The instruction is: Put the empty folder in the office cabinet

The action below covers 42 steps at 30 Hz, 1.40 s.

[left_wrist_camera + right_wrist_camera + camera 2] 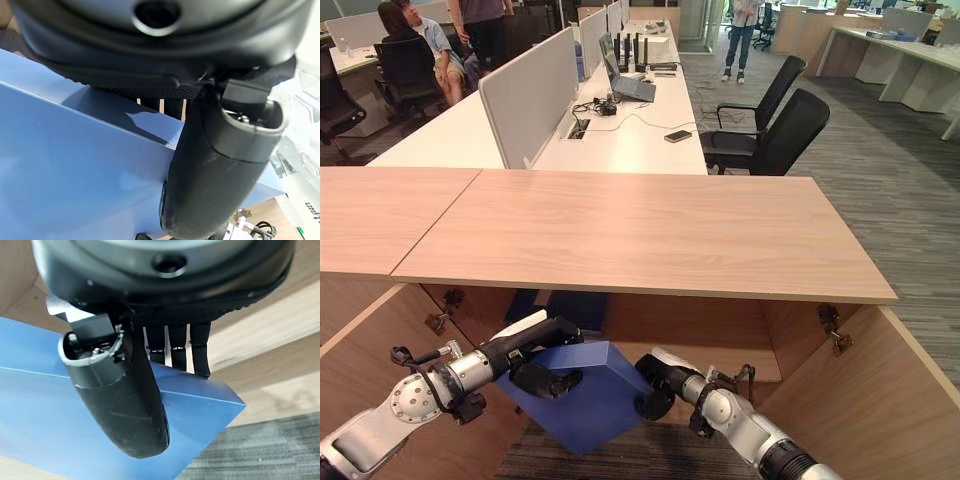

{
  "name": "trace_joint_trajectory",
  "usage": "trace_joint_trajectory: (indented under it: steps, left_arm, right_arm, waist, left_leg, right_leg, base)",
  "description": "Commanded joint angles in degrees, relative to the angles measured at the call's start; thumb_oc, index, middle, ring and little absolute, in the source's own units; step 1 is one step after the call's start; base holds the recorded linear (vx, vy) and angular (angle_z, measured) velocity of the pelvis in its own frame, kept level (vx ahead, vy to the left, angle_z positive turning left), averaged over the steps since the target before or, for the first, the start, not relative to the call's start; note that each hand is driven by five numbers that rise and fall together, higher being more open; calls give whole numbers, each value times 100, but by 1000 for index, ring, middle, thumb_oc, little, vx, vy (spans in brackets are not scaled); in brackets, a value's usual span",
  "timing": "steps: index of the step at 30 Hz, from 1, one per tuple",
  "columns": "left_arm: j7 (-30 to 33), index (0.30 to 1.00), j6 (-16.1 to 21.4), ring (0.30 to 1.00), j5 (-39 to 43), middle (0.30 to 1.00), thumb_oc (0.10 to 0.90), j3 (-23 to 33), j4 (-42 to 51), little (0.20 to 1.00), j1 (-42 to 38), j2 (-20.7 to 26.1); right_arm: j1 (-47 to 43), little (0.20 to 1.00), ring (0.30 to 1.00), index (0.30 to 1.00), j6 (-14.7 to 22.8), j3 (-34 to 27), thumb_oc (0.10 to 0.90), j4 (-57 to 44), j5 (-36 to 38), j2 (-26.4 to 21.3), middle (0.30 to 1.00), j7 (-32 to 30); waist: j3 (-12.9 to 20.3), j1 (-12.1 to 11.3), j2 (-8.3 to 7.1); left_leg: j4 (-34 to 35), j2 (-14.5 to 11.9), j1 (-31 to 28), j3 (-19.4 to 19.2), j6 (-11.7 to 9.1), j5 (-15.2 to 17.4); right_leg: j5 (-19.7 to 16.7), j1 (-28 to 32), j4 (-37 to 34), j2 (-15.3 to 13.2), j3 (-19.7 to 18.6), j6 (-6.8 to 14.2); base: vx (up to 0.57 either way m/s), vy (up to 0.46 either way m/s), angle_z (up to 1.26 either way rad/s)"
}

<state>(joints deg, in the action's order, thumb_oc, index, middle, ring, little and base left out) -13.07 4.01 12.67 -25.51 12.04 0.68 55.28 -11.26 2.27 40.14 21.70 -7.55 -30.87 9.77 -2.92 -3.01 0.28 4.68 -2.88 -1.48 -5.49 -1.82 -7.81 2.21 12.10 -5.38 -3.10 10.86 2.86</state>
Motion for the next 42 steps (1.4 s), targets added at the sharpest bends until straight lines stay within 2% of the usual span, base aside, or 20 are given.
trace_joint_trajectory:
  steps: [1,10,21,22,23,24,32,42]
  left_arm:
    - [304,300,1038,300,1498,300,400,11,1064,300,-1332,-756]
    - [198,300,997,300,1662,300,400,-31,1037,300,-1286,-798]
    - [101,300,866,300,1767,300,400,-122,638,300,-1071,-1101]
    - [99,549,860,549,1763,549,566,-119,604,549,-1046,-1130]
    - [102,592,849,592,1768,592,595,-121,560,592,-1015,-1167]
    - [127,900,828,900,1777,900,800,-111,475,900,-961,-1240]
    - [269,900,744,900,1719,900,800,254,112,900,-496,-1530]
    - [566,900,742,900,1557,900,800,1319,-131,900,326,-1920]
  right_arm:
    - [-493,300,300,300,597,190,400,-47,1212,947,300,7]
    - [-282,300,300,300,573,262,400,143,1532,1098,300,170]
    - [-88,300,300,300,494,259,400,314,2008,1242,300,323]
    - [-85,300,300,300,486,257,400,325,2011,1248,300,322]
    - [-74,300,300,300,482,248,400,328,2010,1250,300,324]
    - [-69,300,300,300,472,229,400,342,1998,1252,300,314]
    - [124,300,300,300,421,65,400,307,1895,1187,300,291]
    - [413,300,300,300,384,-203,400,302,1621,1139,300,312]
  waist:
    - [327,104,-75]
    - [323,104,-74]
    - [297,112,-76]
    - [297,112,-75]
    - [295,113,-78]
    - [291,112,-77]
    - [280,103,-77]
    - [274,57,-75]
  left_leg:
    - [32,-158,-447,202,-183,898]
    - [32,-154,-453,195,-190,896]
    - [32,-159,-442,197,-193,875]
    - [32,-160,-439,194,-194,874]
    - [32,-158,-439,193,-192,874]
    - [32,-157,-436,194,-191,871]
    - [32,-164,-433,213,-180,869]
    - [32,-158,-408,238,-174,850]
  right_leg:
    - [313,-239,38,-109,-33,200]
    - [316,-238,38,-109,-20,198]
    - [313,-239,38,-98,-5,194]
    - [311,-239,38,-100,-5,196]
    - [310,-241,38,-101,-5,195]
    - [309,-242,38,-101,-5,193]
    - [316,-252,38,-98,9,179]
    - [323,-259,38,-97,17,158]
  base:
    - [0,0,0]
    - [0,0,0]
    - [0,0,0]
    - [0,0,0]
    - [0,0,0]
    - [0,0,0]
    - [0,0,0]
    - [0,0,0]
